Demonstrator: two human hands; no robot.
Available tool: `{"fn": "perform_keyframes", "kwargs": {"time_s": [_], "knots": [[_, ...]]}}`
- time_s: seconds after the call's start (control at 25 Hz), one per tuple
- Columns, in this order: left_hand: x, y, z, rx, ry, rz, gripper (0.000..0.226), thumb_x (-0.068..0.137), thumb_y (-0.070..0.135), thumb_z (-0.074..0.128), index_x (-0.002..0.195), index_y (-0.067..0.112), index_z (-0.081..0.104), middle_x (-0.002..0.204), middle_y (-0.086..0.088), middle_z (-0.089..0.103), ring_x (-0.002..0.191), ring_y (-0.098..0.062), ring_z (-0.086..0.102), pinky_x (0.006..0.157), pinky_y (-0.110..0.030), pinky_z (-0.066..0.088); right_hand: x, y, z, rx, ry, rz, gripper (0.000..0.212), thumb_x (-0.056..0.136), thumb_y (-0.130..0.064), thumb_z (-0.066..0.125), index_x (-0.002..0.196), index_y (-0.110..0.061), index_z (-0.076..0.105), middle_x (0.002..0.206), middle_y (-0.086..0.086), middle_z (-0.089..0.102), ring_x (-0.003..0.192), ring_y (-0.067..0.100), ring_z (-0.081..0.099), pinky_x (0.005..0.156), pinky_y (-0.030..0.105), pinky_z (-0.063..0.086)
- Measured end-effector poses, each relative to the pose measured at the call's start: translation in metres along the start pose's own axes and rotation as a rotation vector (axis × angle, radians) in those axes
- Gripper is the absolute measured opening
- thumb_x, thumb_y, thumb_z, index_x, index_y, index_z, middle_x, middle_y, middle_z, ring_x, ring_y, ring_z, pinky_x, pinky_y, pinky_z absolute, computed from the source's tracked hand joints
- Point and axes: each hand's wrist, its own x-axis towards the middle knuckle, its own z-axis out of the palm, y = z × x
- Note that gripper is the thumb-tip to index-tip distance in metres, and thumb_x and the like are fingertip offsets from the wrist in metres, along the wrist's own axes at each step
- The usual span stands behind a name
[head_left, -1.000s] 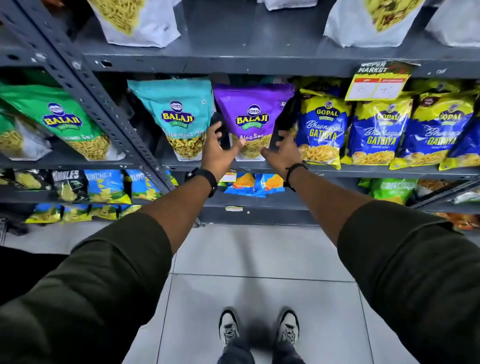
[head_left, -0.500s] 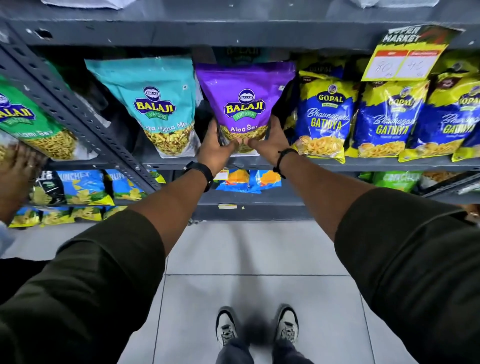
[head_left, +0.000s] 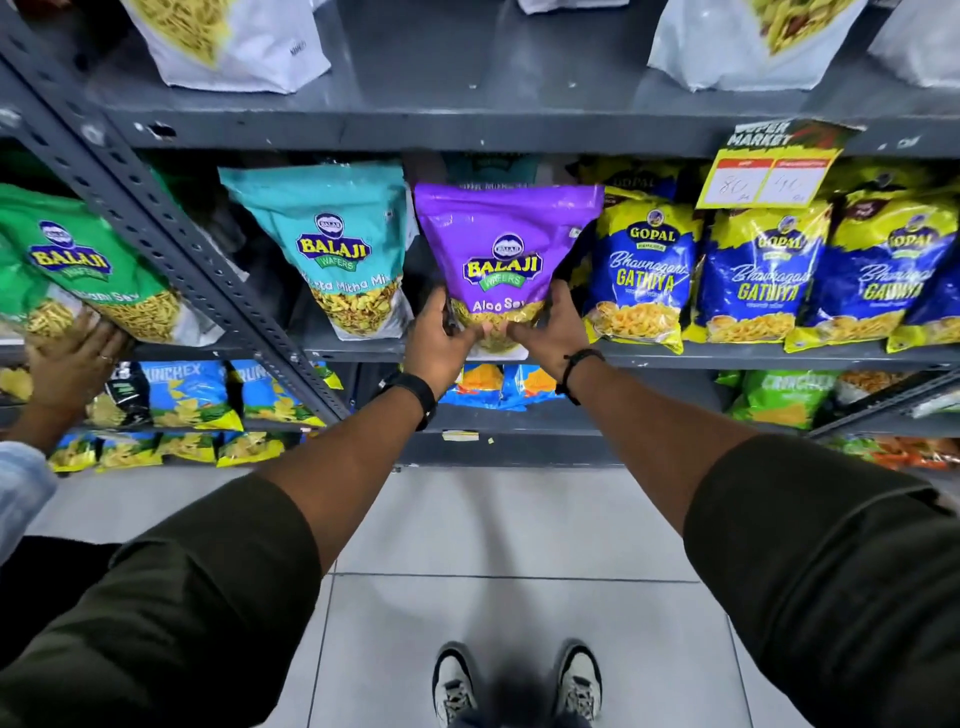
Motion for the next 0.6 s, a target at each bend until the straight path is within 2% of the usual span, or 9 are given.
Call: {"fn": "perform_keyframes", "kwargs": {"time_s": [0.12, 0.2, 0.28, 0.36, 0.44, 0.48, 0.52, 0.6], "knots": [[-0.027, 0.017, -0.007, 0.006, 0.011, 0.013, 0.063, 0.082, 0.029, 0.084, 0.139, 0.022, 0.058, 0.124, -0.004, 0.08, 0.112, -0.026, 0.078, 0.1, -0.053, 0.064, -0.03, -0.015, -0.015, -0.016, -0.018, -0.021, 0.066, 0.078, -0.012, 0.083, 0.133, -0.014, 0.047, 0.125, 0.004, 0.067, 0.114, 0.023, 0.064, 0.098, 0.038, 0.053], [-0.043, 0.031, -0.015, 0.012, 0.027, 0.02, 0.065, 0.083, 0.029, 0.086, 0.142, 0.026, 0.058, 0.124, -0.003, 0.08, 0.112, -0.026, 0.078, 0.101, -0.053, 0.063, -0.048, -0.029, -0.022, -0.044, -0.025, -0.038, 0.065, 0.078, -0.015, 0.083, 0.131, -0.016, 0.047, 0.123, 0.002, 0.067, 0.112, 0.023, 0.063, 0.096, 0.037, 0.052], [-0.058, 0.057, -0.028, 0.038, 0.036, 0.051, 0.065, 0.086, 0.028, 0.089, 0.143, 0.022, 0.058, 0.125, -0.004, 0.08, 0.112, -0.026, 0.077, 0.101, -0.051, 0.063, -0.067, -0.054, -0.032, -0.056, -0.023, -0.073, 0.064, 0.078, -0.018, 0.084, 0.131, -0.016, 0.048, 0.12, 0.001, 0.067, 0.111, 0.024, 0.064, 0.096, 0.038, 0.052], [-0.07, 0.09, -0.041, 0.075, 0.054, 0.091, 0.064, 0.088, 0.03, 0.09, 0.144, 0.018, 0.06, 0.122, -0.003, 0.08, 0.106, -0.023, 0.076, 0.096, -0.039, 0.064, -0.082, -0.082, -0.045, -0.058, -0.018, -0.11, 0.063, 0.078, -0.018, 0.084, 0.13, -0.015, 0.049, 0.114, -0.001, 0.066, 0.106, 0.022, 0.064, 0.088, 0.03, 0.05], [-0.08, 0.122, -0.055, 0.128, 0.093, 0.132, 0.062, 0.087, 0.034, 0.09, 0.141, 0.018, 0.063, 0.112, 0.0, 0.079, 0.093, -0.017, 0.074, 0.08, -0.016, 0.059, -0.096, -0.113, -0.059, -0.067, -0.028, -0.156, 0.061, 0.08, -0.017, 0.083, 0.13, -0.014, 0.05, 0.109, -0.003, 0.065, 0.099, 0.018, 0.063, 0.074, 0.018, 0.045], [-0.084, 0.14, -0.062, 0.153, 0.117, 0.154, 0.061, 0.086, 0.036, 0.091, 0.139, 0.018, 0.064, 0.106, -0.001, 0.079, 0.089, -0.016, 0.073, 0.074, -0.013, 0.055, -0.102, -0.129, -0.067, -0.072, -0.035, -0.18, 0.06, 0.079, -0.018, 0.083, 0.129, -0.015, 0.05, 0.107, -0.004, 0.064, 0.095, 0.017, 0.061, 0.069, 0.015, 0.045], [-0.086, 0.156, -0.068, 0.162, 0.134, 0.168, 0.061, 0.085, 0.038, 0.092, 0.137, 0.02, 0.065, 0.103, -0.003, 0.08, 0.089, -0.019, 0.075, 0.072, -0.018, 0.056, -0.106, -0.143, -0.074, -0.076, -0.04, -0.199, 0.06, 0.078, -0.02, 0.084, 0.127, -0.017, 0.05, 0.106, -0.003, 0.065, 0.095, 0.017, 0.062, 0.071, 0.017, 0.047], [-0.088, 0.185, -0.081, 0.165, 0.155, 0.195, 0.058, 0.083, 0.043, 0.092, 0.131, 0.024, 0.067, 0.101, -0.006, 0.083, 0.092, -0.026, 0.078, 0.077, -0.035, 0.061, -0.11, -0.172, -0.085, -0.079, -0.025, -0.241, 0.062, 0.073, -0.029, 0.086, 0.123, -0.023, 0.051, 0.107, -0.002, 0.069, 0.099, 0.022, 0.066, 0.083, 0.03, 0.053]]}}
